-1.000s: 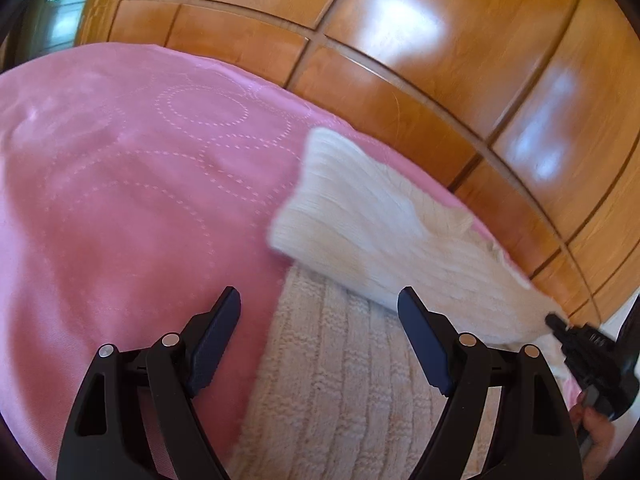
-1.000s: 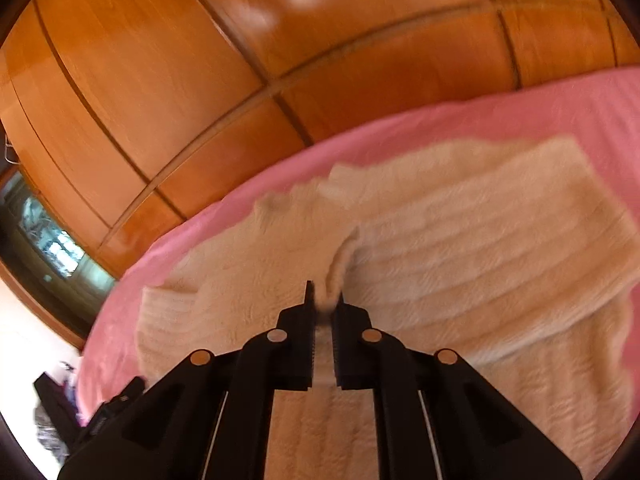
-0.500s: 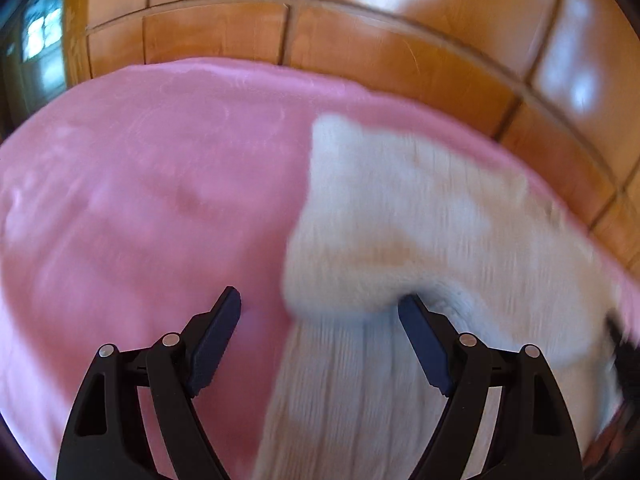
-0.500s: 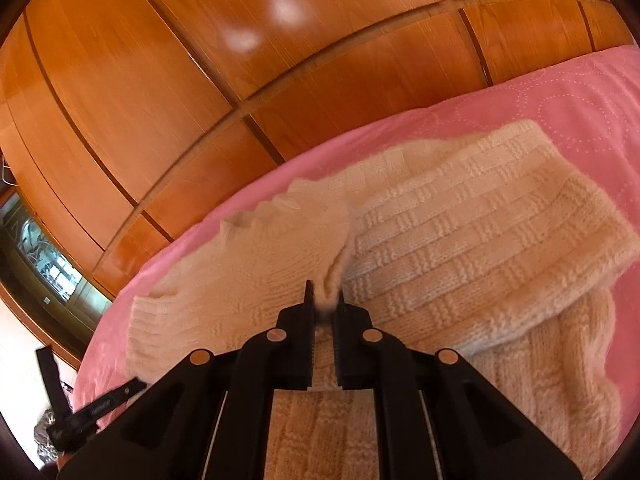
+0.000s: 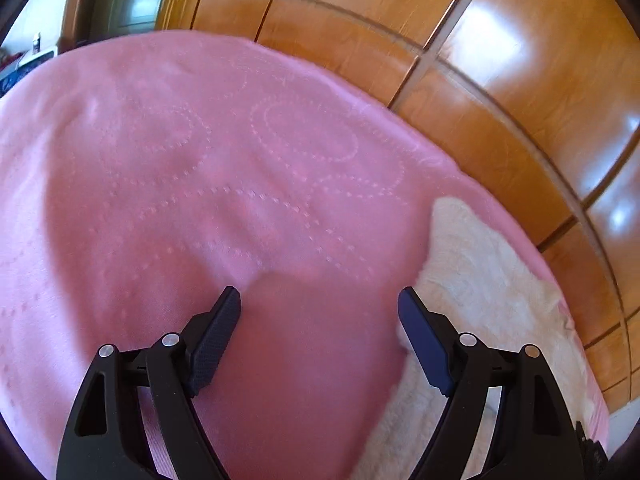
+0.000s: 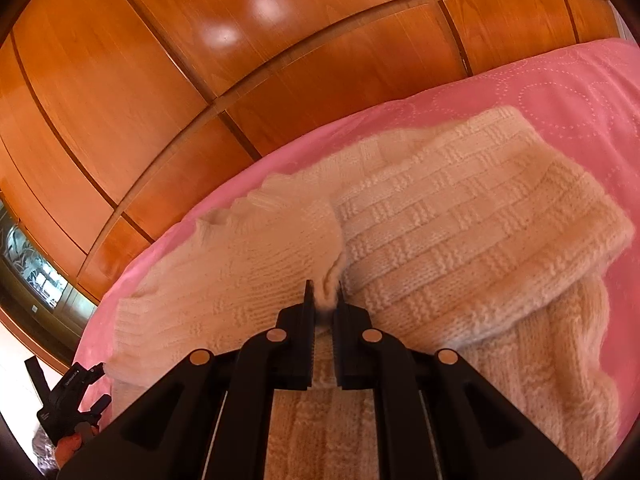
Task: Fold small clothes
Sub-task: 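Grasp the sweater side edge with the right tool and fold it inward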
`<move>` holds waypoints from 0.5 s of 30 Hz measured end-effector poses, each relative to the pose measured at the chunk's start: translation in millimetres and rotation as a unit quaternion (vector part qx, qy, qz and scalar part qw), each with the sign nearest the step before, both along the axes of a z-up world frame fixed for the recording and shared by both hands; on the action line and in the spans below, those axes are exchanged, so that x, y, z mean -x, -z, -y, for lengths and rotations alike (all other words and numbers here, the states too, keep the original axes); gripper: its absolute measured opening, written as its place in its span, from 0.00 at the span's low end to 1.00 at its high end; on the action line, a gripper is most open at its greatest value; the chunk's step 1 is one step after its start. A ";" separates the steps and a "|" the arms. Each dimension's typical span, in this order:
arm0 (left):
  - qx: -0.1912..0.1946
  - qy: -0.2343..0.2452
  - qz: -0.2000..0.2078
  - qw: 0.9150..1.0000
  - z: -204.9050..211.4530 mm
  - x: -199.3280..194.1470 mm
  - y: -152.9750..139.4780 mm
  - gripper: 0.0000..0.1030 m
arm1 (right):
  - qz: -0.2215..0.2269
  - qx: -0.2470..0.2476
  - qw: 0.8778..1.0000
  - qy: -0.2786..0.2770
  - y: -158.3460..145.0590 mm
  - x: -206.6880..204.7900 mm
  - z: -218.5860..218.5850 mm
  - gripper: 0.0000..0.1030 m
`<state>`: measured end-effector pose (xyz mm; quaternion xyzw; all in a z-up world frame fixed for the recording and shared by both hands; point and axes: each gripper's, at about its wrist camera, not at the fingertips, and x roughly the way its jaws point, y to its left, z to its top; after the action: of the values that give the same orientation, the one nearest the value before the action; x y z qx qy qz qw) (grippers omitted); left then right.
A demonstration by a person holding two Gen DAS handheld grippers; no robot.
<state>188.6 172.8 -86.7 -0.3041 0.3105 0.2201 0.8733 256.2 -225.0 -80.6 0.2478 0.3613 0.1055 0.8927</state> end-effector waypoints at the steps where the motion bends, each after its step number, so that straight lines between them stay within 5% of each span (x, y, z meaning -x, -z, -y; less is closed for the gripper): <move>1: -0.008 0.004 0.011 1.000 4.5 5.4 -5.1 0.78 | -0.004 -0.001 1.000 0.001 -1.8 -1.4 0.9 0.06; 6: -0.090 0.074 0.031 0.993 45.1 -5.2 -21.8 0.84 | 0.031 0.017 0.999 0.002 -27.5 -1.3 1.5 0.06; 9: -0.120 0.099 0.000 0.988 62.5 -19.9 -19.9 0.84 | 0.002 0.055 0.998 -0.005 -14.4 -7.3 -4.8 0.06; 15: -0.207 0.126 0.028 0.970 90.3 -39.0 -45.9 0.84 | -0.012 0.053 0.999 -0.003 -2.7 -6.2 -2.6 0.07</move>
<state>227.6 82.5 -40.7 -0.0815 0.2692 0.1592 0.9463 262.4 -222.5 -78.0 0.2000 0.3777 0.0857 0.9000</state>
